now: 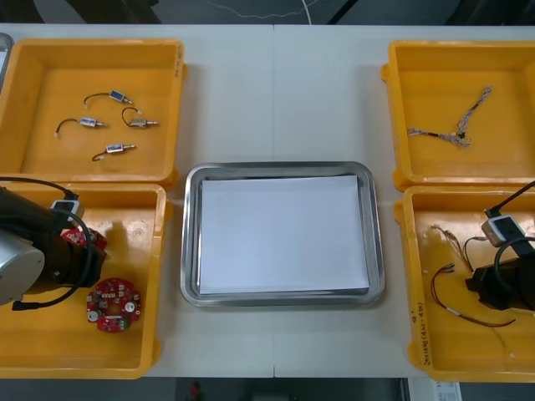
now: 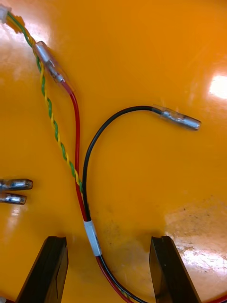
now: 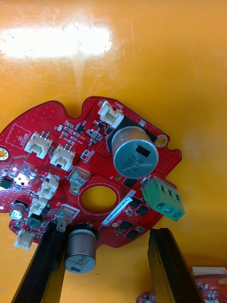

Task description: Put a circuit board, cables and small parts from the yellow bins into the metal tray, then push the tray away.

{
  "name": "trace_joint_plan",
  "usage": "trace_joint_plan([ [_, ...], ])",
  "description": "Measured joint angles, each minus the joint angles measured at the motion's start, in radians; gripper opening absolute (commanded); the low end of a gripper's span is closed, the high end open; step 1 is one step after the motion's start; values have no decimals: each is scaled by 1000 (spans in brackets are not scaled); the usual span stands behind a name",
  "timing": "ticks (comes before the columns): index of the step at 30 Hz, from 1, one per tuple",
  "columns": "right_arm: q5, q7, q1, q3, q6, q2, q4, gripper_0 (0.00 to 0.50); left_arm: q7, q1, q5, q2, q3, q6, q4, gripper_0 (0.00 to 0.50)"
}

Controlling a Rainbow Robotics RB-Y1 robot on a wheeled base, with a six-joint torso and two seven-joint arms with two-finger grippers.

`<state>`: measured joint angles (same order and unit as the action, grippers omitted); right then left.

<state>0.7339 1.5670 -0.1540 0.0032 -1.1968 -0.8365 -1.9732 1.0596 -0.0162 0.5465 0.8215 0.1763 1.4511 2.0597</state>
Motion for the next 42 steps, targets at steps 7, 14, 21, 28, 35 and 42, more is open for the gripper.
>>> trace_joint_plan([
  [7,-1,0,-19,3,30,0,1,500,0,0,0,0,0,-11,0,0],
  [14,-7,0,-31,3,40,-1,1,500,0,1,-4,0,0,-11,0,0],
  [21,-27,0,-35,16,77,-3,1,500,-1,1,-5,0,-5,-12,0,0],
  [28,-30,0,-35,21,86,-8,1,500,-1,1,41,0,-76,-11,1,0],
  [35,-30,0,-35,23,91,-8,1,114,-1,1,72,0,-173,82,42,0],
  [42,-30,0,-40,23,107,-8,1,0,-1,-3,140,0,-256,209,104,0],
])
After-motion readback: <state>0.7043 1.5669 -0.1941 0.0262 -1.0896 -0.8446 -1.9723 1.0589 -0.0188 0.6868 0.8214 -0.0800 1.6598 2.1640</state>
